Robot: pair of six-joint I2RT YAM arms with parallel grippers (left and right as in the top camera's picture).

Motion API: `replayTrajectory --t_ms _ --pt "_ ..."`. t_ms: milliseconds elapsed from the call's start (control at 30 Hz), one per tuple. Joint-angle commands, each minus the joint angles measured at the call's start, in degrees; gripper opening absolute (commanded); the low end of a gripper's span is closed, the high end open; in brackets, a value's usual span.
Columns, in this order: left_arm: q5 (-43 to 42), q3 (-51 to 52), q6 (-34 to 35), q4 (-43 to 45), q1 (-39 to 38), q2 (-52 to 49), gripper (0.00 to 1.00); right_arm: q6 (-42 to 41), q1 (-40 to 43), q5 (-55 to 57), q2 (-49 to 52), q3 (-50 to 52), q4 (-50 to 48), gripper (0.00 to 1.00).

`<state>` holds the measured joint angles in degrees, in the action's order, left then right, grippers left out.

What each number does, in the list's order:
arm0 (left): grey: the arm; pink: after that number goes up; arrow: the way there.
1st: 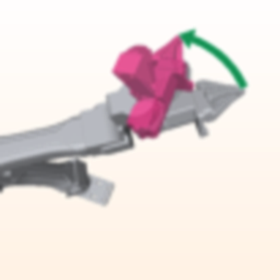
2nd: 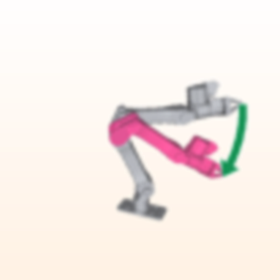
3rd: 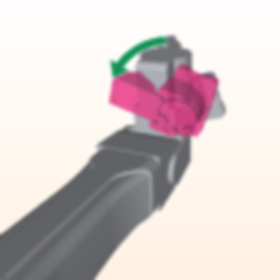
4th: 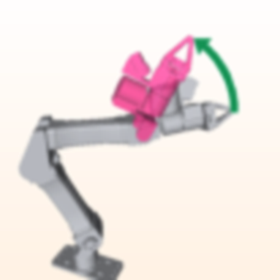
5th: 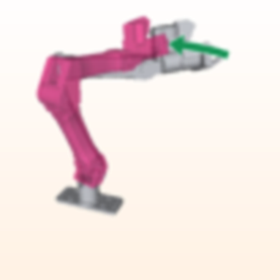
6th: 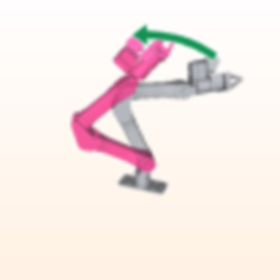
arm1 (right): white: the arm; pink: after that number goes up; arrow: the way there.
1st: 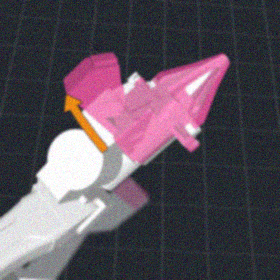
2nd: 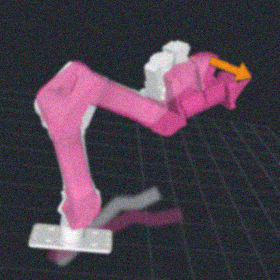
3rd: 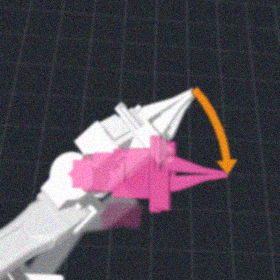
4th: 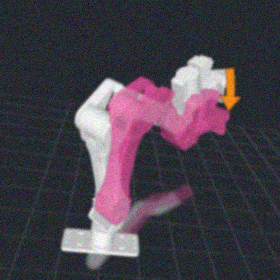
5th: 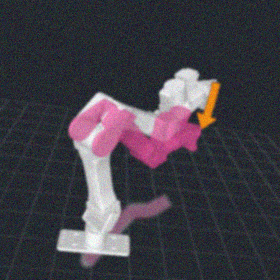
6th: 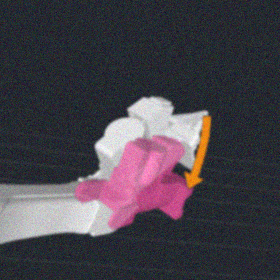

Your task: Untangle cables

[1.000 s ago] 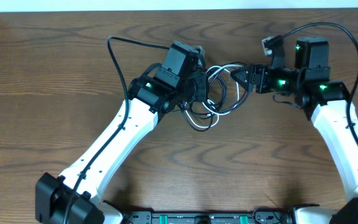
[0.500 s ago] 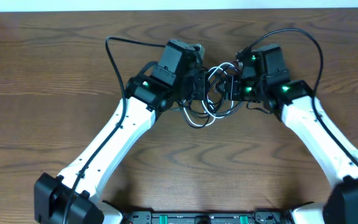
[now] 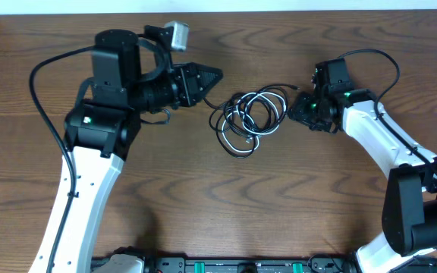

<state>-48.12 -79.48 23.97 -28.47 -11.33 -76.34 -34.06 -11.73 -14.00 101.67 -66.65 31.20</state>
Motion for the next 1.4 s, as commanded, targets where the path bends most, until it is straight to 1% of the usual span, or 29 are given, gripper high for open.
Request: replayTrajectory --t_ms 0,133,333,467,567,600,633,667,700,733,800,900,1033,1233,1367 --pt "3.93 -0.63 -2.60 -3.06 0.74 -1.99 0.07 7.91 0.17 -5.66 0.17 -0.52 -1.01 0.47" --pt "12.02 -0.63 -6.16 -7.65 -1.44 -5.64 0.07 9.55 0.79 -6.67 -0.11 -0.98 0.35 0.53" --pt "18.08 -0.63 -6.40 -13.57 -5.44 -13.35 0.07 11.32 1.95 -8.22 -0.33 -0.98 1.70 0.58" --pt "24.00 -0.61 -6.43 -16.20 -7.80 -18.69 0.07 12.61 3.08 -8.22 -0.33 -0.98 2.64 0.63" --pt "25.70 -0.61 -7.04 -15.28 -8.83 -21.97 0.08 13.62 3.06 -8.22 -0.33 -0.98 3.19 0.65" --pt "25.73 -0.61 -7.04 -14.71 -9.18 -23.52 0.12 13.62 3.06 -8.22 -0.33 -0.98 3.32 0.65" --pt "25.73 -0.61 -7.02 -14.40 -9.29 -24.26 0.12 13.62 3.06 -8.22 -0.33 -0.98 3.32 0.66" --pt "25.70 -0.61 -6.99 -13.88 -9.38 -25.57 0.16 13.73 3.06 -8.22 -0.33 -0.98 3.28 0.66" --pt "25.70 -0.61 -6.99 -12.94 -9.38 -27.43 0.17 13.88 3.06 -8.20 -0.33 -0.98 3.28 0.66" --pt "25.70 -0.63 -6.99 -11.93 -9.38 -28.48 0.23 14.01 3.06 -8.20 -0.31 -0.98 3.28 0.66" --pt "25.68 -0.61 -6.99 -9.88 -9.38 -30.01 0.25 14.01 3.02 -8.17 -0.31 -0.98 3.28 0.66" --pt "25.68 -0.61 -7.02 -6.40 -9.38 -32.20 0.26 14.01 3.02 -7.78 -0.31 -0.98 3.28 0.66" --pt "25.68 -0.61 -6.99 -3.87 -9.38 -35.21 0.26 14.03 3.04 -7.45 -0.31 -0.98 3.30 0.68" --pt "25.68 -0.61 -6.97 -1.86 -9.38 -39.43 0.26 14.47 3.02 -7.34 -0.31 -0.98 3.34 0.69" --pt "26.88 -0.61 -6.99 -1.51 -9.40 -40.09 0.26 14.45 3.02 -7.37 -0.31 -0.96 3.45 0.70"
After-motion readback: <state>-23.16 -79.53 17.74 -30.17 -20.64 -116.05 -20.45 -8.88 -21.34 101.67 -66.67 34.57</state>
